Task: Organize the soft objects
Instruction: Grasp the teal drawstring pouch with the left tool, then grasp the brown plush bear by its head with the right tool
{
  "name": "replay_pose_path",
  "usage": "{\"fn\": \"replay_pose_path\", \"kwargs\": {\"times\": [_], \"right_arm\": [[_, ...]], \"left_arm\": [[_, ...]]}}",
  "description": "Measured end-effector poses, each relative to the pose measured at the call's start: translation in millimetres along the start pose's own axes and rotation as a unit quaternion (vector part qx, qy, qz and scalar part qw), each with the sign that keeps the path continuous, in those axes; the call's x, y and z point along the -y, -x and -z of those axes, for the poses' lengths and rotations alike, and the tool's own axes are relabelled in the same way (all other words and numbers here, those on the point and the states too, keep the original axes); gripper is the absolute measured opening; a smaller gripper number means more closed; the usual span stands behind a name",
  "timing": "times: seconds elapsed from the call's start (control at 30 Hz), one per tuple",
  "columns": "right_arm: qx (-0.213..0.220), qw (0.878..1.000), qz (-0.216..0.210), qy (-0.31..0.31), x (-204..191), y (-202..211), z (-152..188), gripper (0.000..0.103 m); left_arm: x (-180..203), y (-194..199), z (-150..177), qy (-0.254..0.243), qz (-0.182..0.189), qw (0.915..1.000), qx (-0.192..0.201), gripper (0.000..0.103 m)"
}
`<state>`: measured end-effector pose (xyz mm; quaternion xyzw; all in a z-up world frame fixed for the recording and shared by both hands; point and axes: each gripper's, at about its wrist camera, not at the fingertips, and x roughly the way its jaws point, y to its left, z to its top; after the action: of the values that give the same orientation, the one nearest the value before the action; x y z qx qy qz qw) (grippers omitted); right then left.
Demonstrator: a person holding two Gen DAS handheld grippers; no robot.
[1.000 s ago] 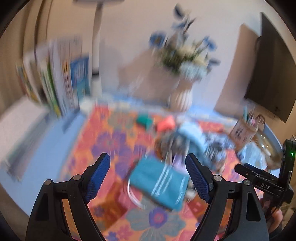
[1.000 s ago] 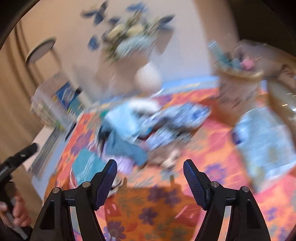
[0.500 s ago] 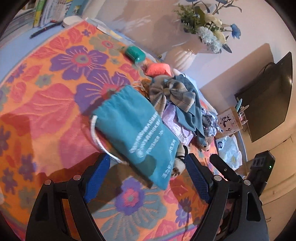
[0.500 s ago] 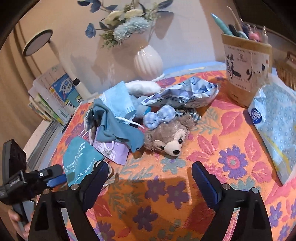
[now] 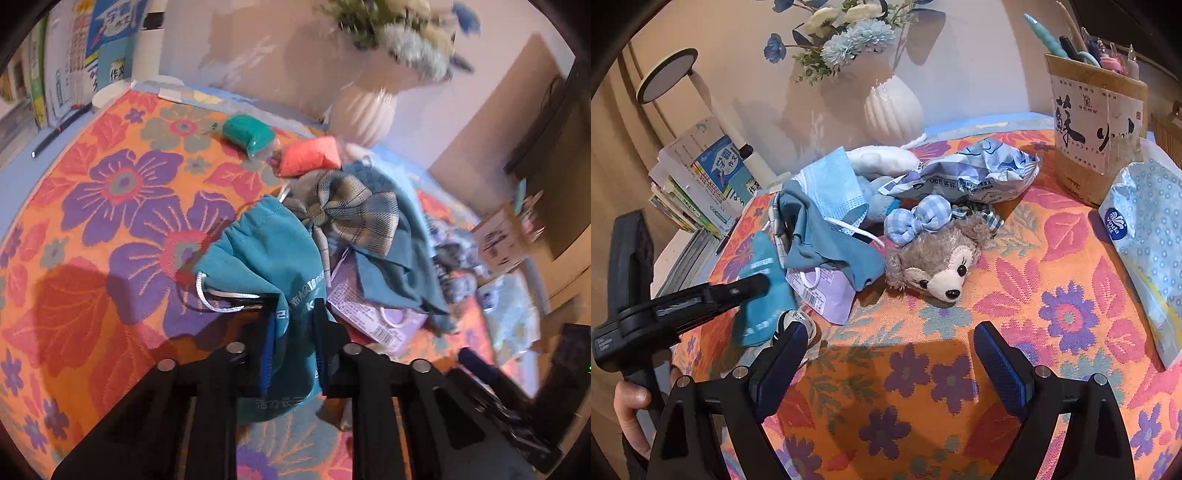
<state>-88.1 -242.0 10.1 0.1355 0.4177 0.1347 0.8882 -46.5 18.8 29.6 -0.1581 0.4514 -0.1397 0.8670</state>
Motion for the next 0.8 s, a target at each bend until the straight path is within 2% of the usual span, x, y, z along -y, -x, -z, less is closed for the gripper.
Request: {"fn": "replay_pose_path", "kwargs": {"times": [0.07,0.2,0.27,0.33,0.43,0.47,0.57,0.7,0.8], "right_arm": [[0.003,1.000,0.001,0.004,-1.9,0.8,0.2,0.091],[0.023,0.999,0.000,0.030,-14.2,8.1,3.2,0.091],[0.024,0.998,0.007,0.051,-24.9,9.2,6.1,0.091],[0.015,0.998,0.010,0.065,-35.3,7.6,8.8,0.091],[0.002,0.997,-0.018,0.070,-52.9,4.4,10.9,0.091],[0.000,0.997,-0.013,0.076,-58.2,3.5,10.3,0.091],[0.026,0.993,0.049,0.101,-64.2,10.4,3.6,0.091],[0.064,0.994,0.079,0.050,-32.1,32.8,-12.7,0.091],[0.053,0.995,0.083,0.001,-0.1,33.7,-24.4,0.091]], "left_arm": [[-11.6,18.8,3.1,0.010,0.033,0.9993,0.015,0.012],[-26.4,58.0,3.5,0.014,0.072,0.9961,0.050,0.012],[-31.6,70.5,1.8,0.015,0.078,0.9951,0.059,0.012],[-35.8,78.9,1.9,0.012,0.063,0.9960,0.063,0.012],[-44.6,79.6,2.8,0.012,0.048,0.9967,0.063,0.012],[-47.0,78.1,3.5,0.015,0.046,0.9969,0.061,0.012],[-45.5,74.5,4.7,0.008,0.040,0.9973,0.061,0.012],[-36.4,74.2,6.2,-0.016,0.028,0.9968,0.073,0.012],[-33.1,69.2,5.8,-0.024,0.034,0.9959,0.080,0.012]]}}
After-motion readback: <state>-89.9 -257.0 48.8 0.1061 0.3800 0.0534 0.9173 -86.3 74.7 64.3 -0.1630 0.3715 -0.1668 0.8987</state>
